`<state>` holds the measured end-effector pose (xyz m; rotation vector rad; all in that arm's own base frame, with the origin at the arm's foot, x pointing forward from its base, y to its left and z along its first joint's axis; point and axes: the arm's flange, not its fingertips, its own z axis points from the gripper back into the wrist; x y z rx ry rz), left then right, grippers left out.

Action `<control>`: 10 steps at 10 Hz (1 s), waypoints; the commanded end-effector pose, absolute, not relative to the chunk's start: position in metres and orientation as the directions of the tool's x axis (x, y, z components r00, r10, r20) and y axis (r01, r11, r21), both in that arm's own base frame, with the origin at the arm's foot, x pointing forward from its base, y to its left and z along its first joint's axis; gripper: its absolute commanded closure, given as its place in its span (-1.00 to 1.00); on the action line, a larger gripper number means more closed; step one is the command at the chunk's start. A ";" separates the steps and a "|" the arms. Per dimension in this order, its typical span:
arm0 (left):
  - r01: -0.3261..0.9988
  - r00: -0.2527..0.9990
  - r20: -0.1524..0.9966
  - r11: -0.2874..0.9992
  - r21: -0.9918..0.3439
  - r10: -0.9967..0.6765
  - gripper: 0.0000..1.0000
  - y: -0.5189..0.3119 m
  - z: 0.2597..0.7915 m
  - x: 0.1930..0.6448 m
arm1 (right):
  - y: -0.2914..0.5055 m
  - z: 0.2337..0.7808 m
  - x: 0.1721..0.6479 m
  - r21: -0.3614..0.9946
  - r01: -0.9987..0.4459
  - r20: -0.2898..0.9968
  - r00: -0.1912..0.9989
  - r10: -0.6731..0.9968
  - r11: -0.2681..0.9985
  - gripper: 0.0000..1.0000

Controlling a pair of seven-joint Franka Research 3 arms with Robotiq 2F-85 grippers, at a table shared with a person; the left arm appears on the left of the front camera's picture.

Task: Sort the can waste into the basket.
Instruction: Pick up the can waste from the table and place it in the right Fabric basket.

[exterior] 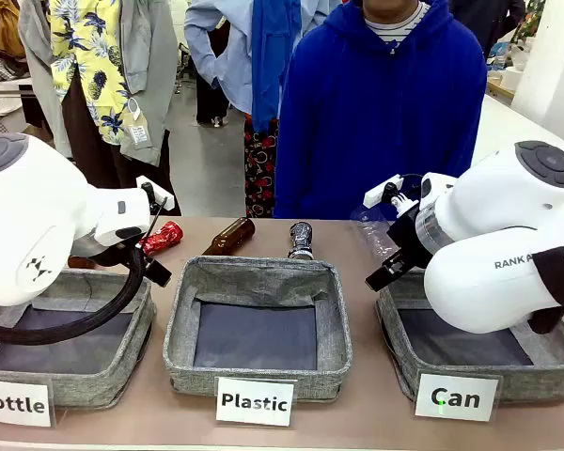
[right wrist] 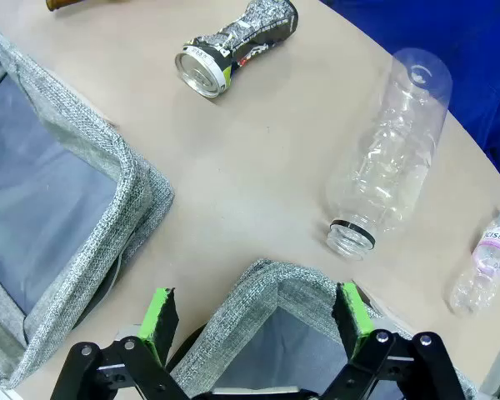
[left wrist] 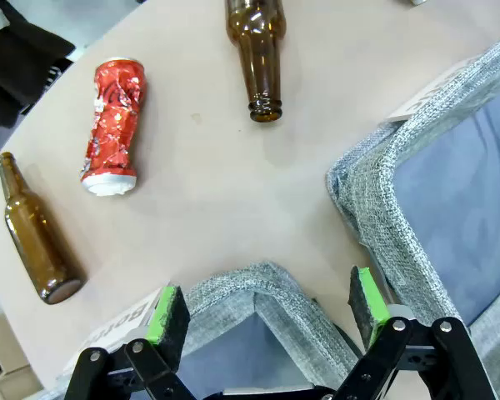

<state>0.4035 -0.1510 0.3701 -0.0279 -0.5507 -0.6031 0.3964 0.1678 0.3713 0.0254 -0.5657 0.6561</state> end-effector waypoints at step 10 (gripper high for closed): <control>0.545 0.685 0.500 0.828 0.132 -0.531 -1.00 -0.151 0.370 0.403 | 0.168 0.371 0.396 -0.152 -0.584 0.505 0.648 0.570 0.798 -1.00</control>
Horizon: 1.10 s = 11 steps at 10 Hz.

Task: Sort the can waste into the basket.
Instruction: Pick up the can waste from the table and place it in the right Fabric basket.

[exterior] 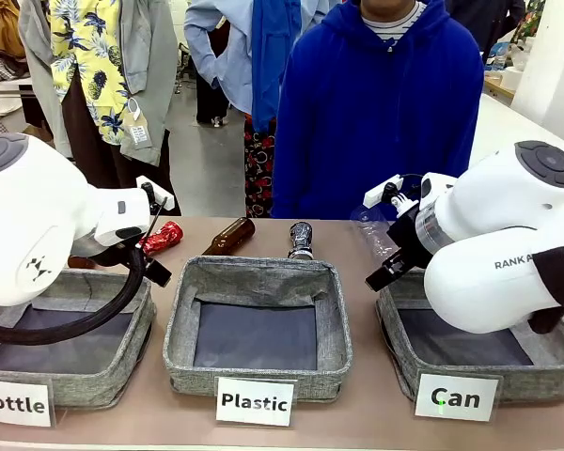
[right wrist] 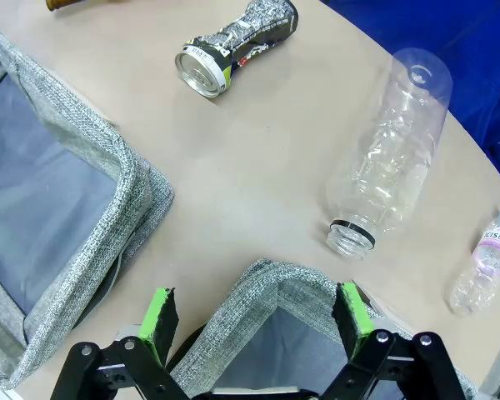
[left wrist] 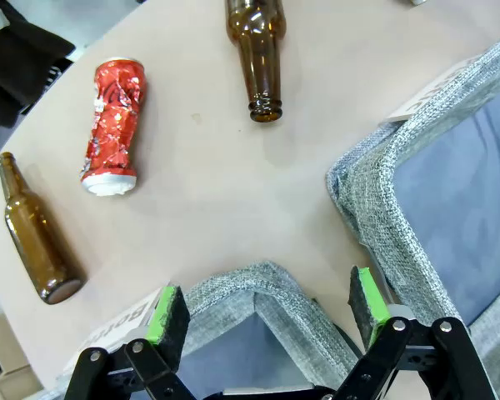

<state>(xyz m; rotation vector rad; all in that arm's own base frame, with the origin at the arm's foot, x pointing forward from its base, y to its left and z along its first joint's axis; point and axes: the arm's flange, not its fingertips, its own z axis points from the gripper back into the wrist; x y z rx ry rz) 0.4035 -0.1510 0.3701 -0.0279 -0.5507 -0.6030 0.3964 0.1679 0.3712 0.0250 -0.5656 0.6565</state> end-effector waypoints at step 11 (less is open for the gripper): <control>0.577 0.769 0.639 0.437 -0.690 -0.006 -1.00 0.082 0.485 0.290 | -0.093 0.470 0.305 0.824 -0.365 0.489 0.844 -0.219 0.434 -1.00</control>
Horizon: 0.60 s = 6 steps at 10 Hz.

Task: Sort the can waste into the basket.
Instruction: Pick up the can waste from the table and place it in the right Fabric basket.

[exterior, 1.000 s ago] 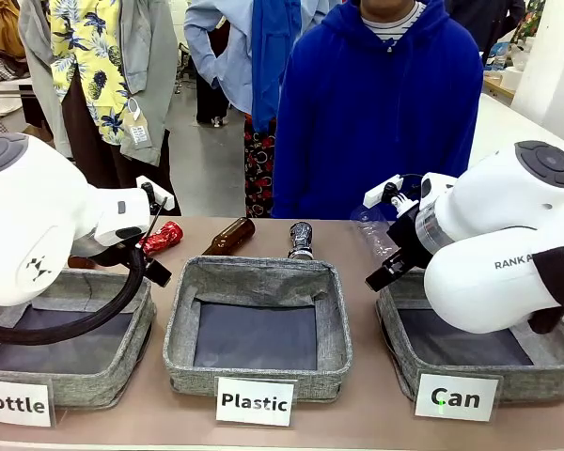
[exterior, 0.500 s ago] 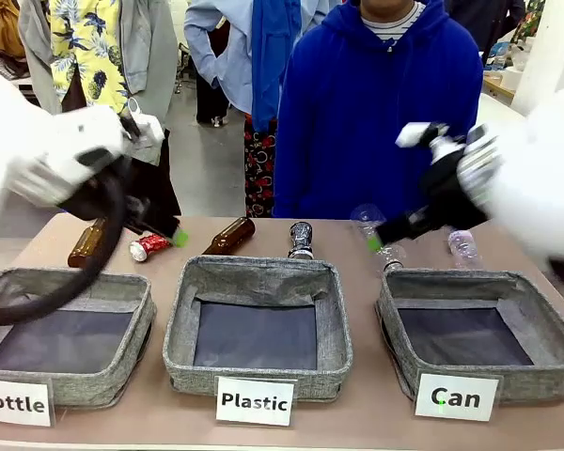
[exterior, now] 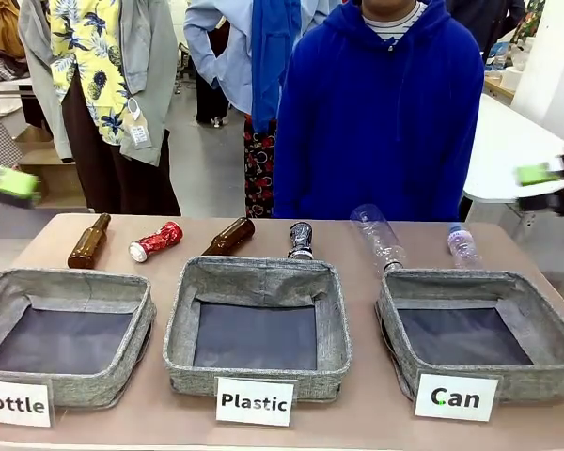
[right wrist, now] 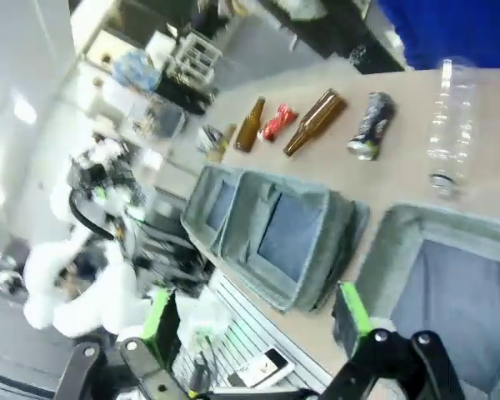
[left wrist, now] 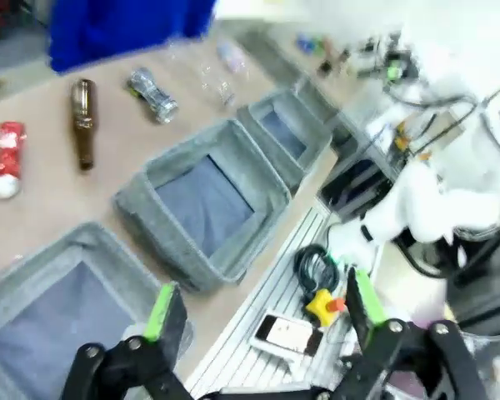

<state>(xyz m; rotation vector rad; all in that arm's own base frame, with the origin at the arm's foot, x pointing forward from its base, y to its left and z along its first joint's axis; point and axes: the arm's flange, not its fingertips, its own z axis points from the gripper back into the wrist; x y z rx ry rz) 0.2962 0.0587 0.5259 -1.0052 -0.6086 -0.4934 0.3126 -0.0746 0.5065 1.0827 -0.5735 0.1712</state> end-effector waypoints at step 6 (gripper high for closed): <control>0.335 0.763 0.396 0.210 -0.918 0.512 -1.00 0.157 0.392 0.276 | -0.203 0.376 0.302 0.968 -0.121 0.230 0.786 -0.574 0.221 -1.00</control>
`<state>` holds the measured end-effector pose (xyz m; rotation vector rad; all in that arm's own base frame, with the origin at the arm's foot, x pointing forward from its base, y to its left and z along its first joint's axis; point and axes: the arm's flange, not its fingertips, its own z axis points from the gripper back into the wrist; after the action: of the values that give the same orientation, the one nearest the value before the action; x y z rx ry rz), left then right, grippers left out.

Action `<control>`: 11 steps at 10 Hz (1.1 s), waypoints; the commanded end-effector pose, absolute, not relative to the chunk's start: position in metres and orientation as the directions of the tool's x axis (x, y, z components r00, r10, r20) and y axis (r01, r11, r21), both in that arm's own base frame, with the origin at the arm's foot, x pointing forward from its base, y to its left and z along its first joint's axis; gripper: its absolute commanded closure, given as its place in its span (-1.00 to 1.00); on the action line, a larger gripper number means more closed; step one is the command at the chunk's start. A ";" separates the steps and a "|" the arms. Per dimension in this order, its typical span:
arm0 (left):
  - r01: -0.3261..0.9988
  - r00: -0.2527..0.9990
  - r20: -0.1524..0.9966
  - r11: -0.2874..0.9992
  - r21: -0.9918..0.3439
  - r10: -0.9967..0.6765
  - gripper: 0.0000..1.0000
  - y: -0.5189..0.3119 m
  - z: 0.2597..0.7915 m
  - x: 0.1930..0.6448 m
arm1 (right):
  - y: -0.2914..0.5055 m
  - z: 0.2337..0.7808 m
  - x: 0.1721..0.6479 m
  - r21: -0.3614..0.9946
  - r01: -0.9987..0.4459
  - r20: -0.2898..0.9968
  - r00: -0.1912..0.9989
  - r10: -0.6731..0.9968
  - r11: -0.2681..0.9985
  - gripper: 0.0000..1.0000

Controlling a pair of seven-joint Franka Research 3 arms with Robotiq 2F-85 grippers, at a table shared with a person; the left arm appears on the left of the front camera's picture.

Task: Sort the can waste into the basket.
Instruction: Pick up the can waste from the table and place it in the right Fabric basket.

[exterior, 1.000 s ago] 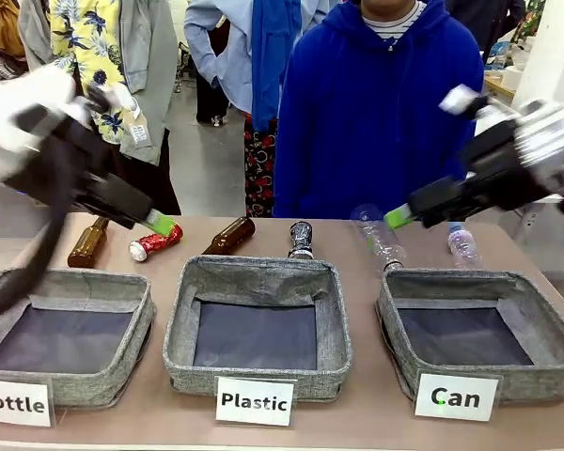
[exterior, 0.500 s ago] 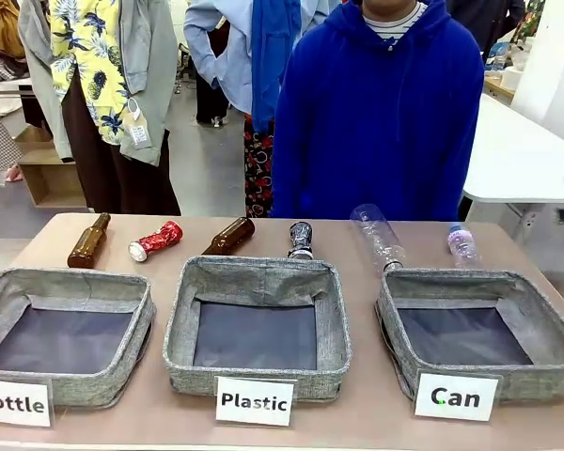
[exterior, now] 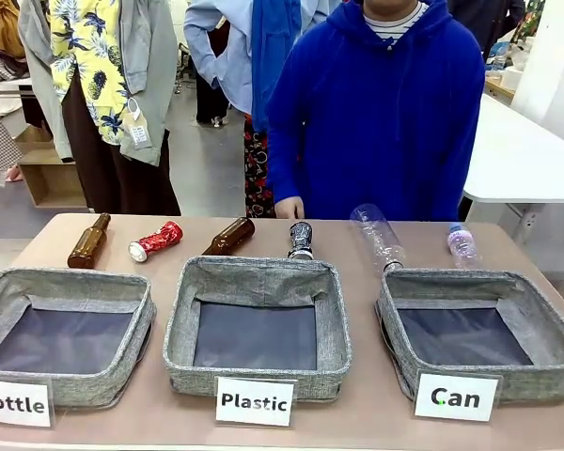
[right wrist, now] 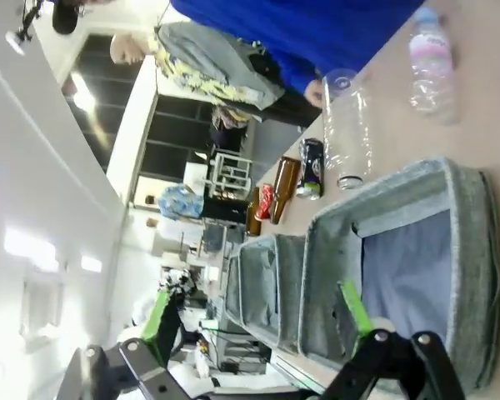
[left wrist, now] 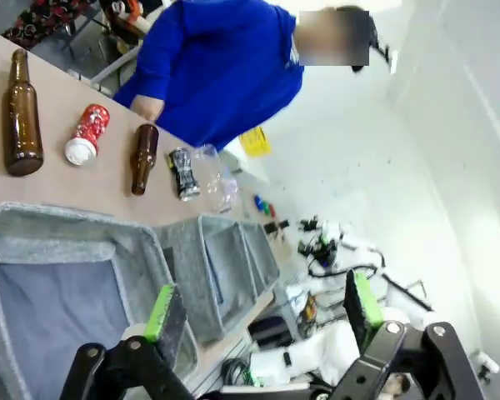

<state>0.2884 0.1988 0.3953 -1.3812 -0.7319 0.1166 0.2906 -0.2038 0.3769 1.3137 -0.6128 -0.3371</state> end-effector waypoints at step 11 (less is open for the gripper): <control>0.336 0.777 0.402 0.221 -0.916 0.484 -1.00 0.199 0.395 0.288 | 0.005 0.485 0.360 0.634 -0.134 0.434 0.877 -0.208 0.762 -1.00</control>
<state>0.2890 0.1976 0.3947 -1.3717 -0.7020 0.1380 0.3574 -0.0545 0.4785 0.8307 -0.5874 -0.0861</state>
